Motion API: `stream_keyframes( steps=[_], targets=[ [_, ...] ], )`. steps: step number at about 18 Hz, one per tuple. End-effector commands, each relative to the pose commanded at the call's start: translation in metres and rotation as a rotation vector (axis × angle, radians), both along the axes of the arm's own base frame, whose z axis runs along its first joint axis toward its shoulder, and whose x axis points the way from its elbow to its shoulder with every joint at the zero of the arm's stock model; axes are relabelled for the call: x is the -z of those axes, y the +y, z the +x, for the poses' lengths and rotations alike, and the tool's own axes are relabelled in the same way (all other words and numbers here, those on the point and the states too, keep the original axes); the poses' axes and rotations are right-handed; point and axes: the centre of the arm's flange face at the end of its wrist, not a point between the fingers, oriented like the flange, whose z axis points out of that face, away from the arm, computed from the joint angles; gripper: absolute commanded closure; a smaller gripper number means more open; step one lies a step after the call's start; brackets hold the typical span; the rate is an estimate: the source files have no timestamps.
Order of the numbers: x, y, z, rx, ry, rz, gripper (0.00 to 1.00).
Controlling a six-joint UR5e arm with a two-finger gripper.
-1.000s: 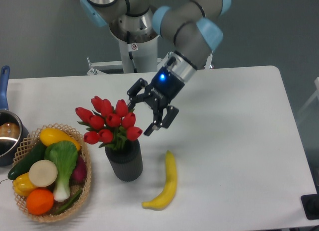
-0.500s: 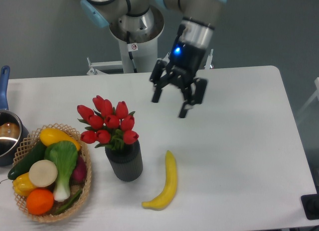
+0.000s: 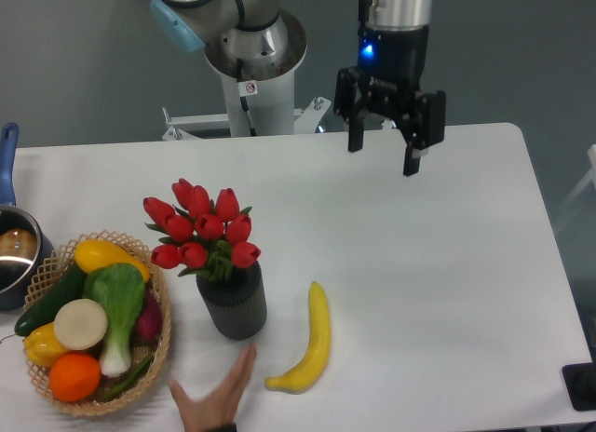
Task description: Insert the flowers into the vase
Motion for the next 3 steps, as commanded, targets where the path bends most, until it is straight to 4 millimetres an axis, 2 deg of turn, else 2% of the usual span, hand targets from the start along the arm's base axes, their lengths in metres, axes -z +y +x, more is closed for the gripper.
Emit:
stream_keyframes(
  steps=[3],
  targets=[
    [0.0042,-0.0055,0.0051,0.021,0.0,-0.012,0.0]
  ],
)
